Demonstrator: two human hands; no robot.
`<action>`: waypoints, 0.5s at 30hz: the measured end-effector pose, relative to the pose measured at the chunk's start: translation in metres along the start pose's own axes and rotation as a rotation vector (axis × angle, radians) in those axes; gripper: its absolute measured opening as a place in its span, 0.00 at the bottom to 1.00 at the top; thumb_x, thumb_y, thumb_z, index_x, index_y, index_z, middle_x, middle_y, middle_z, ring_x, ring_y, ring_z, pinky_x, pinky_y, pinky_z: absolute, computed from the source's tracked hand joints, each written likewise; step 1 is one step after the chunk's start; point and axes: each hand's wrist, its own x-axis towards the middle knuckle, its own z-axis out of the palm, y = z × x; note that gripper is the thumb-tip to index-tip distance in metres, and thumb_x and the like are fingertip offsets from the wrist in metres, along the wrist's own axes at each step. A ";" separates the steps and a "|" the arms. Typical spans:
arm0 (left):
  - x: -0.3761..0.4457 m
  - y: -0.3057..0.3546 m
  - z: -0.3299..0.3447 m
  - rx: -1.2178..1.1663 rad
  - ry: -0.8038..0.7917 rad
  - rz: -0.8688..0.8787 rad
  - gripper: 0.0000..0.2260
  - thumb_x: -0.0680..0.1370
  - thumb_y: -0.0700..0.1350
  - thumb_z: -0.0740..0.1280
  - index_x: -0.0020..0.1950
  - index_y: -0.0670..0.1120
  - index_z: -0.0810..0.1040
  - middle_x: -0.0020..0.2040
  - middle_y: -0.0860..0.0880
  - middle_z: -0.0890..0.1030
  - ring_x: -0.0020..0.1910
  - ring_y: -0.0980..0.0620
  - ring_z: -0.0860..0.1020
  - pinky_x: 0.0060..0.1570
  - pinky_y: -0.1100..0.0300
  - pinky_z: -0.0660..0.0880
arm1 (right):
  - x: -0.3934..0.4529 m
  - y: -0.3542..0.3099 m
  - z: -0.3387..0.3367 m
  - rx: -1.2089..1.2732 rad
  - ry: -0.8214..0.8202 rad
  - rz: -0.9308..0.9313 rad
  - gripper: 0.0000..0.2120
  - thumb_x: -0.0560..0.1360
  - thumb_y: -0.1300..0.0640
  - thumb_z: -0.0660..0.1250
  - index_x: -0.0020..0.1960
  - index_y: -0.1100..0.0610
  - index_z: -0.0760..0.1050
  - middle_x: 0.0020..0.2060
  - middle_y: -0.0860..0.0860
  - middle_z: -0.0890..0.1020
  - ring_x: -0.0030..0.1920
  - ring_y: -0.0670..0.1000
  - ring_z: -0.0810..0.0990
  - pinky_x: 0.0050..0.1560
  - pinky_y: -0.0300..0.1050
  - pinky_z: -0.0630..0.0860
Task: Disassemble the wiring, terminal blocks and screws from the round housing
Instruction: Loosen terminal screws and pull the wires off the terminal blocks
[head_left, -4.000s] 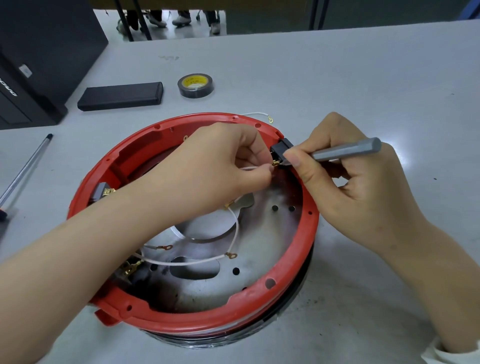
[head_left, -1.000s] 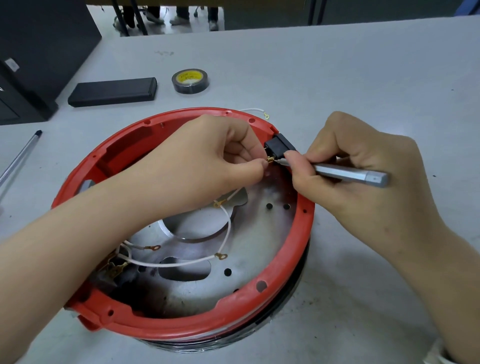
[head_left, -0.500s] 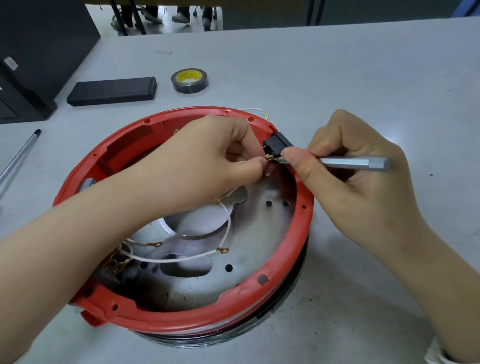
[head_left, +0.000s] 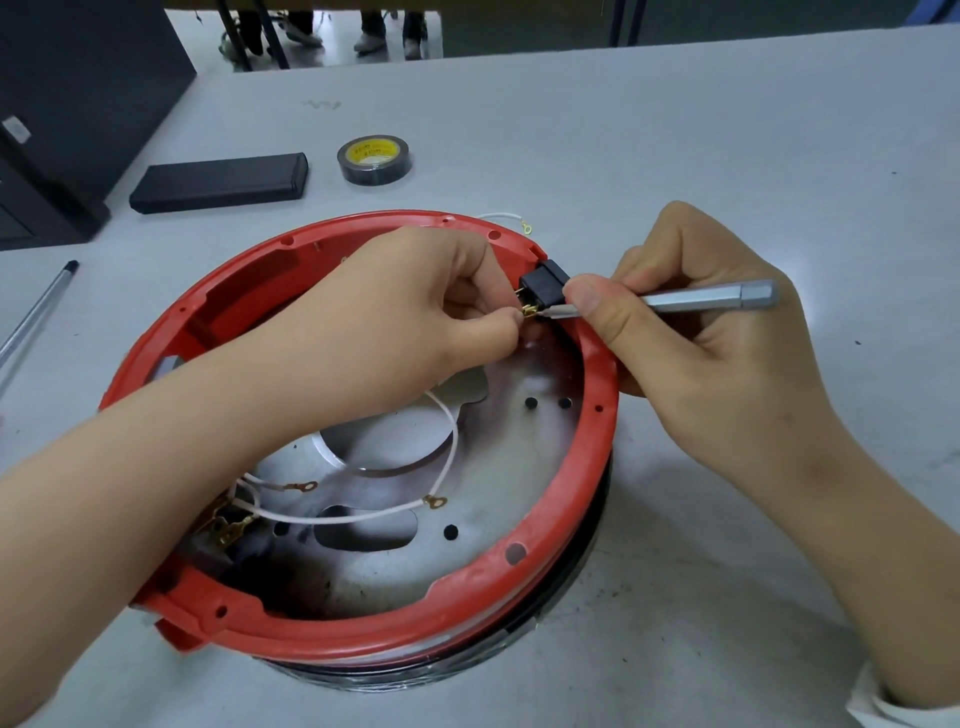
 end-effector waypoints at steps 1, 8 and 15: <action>0.000 0.000 0.000 -0.003 -0.001 -0.002 0.07 0.76 0.40 0.68 0.38 0.46 0.76 0.26 0.56 0.78 0.20 0.61 0.74 0.21 0.75 0.64 | 0.000 -0.001 0.000 0.003 -0.003 0.005 0.14 0.74 0.54 0.68 0.35 0.55 0.65 0.32 0.59 0.74 0.33 0.62 0.73 0.30 0.58 0.73; -0.001 0.001 0.001 0.022 0.012 0.005 0.06 0.75 0.40 0.68 0.38 0.46 0.76 0.28 0.54 0.80 0.20 0.60 0.74 0.22 0.75 0.64 | 0.003 -0.004 0.000 0.059 -0.008 0.085 0.15 0.73 0.52 0.68 0.33 0.53 0.65 0.31 0.66 0.71 0.31 0.66 0.70 0.29 0.62 0.72; 0.000 0.001 0.001 0.033 0.016 0.012 0.06 0.75 0.40 0.68 0.38 0.45 0.76 0.25 0.57 0.78 0.20 0.62 0.73 0.21 0.76 0.63 | 0.000 0.001 0.003 -0.076 0.039 -0.083 0.15 0.75 0.55 0.67 0.35 0.55 0.64 0.26 0.53 0.71 0.28 0.51 0.70 0.29 0.46 0.70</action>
